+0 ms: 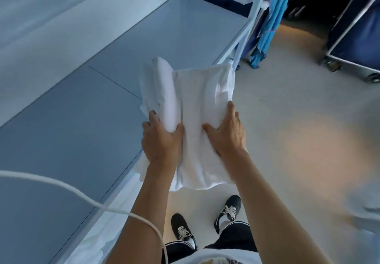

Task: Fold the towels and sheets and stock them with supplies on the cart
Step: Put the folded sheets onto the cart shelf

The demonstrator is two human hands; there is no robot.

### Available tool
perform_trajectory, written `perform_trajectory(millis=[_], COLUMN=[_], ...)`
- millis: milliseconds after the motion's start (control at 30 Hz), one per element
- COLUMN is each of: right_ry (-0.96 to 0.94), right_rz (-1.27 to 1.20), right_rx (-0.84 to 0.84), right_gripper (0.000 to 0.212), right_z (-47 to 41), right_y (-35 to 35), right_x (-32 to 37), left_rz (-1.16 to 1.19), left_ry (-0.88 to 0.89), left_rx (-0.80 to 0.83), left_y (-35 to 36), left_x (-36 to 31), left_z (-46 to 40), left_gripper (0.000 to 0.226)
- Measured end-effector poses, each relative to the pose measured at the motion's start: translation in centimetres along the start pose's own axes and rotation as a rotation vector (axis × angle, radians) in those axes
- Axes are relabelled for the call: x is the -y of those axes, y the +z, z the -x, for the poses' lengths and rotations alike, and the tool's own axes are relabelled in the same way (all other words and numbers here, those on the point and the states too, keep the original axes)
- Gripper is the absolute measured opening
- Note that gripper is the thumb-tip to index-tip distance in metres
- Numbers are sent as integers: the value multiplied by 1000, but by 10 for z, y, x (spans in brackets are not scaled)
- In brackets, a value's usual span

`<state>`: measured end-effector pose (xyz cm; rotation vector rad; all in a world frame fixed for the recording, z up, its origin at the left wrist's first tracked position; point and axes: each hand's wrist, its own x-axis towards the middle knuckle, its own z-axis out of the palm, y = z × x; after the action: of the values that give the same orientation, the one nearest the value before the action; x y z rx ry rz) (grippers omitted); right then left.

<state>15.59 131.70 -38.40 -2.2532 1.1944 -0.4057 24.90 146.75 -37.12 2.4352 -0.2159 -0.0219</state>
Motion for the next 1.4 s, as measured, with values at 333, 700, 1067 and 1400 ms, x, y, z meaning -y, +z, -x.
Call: perform_trajectory(millis=[333,700,1067,1400], right_ry=[161,273,379,494], right_rz=[-46,-115,-64,40], right_rx=[-261,-506,-572,-634], right_gripper=[91,91,90,96], right_z=[-71,-147,-224,-360], right_y=[-144,-269,-297,-288], right_x=[-109,-225,-262,-247], left_rz=[82,126,132,179], left_ry=[317,527,601,669], left_rx=[72,167,264,424], left_y=[78,168,239,327], left_x=[-187,-367,-445,-521], left_z=[37,84,50,-71], left_gripper=[79,81,84,87])
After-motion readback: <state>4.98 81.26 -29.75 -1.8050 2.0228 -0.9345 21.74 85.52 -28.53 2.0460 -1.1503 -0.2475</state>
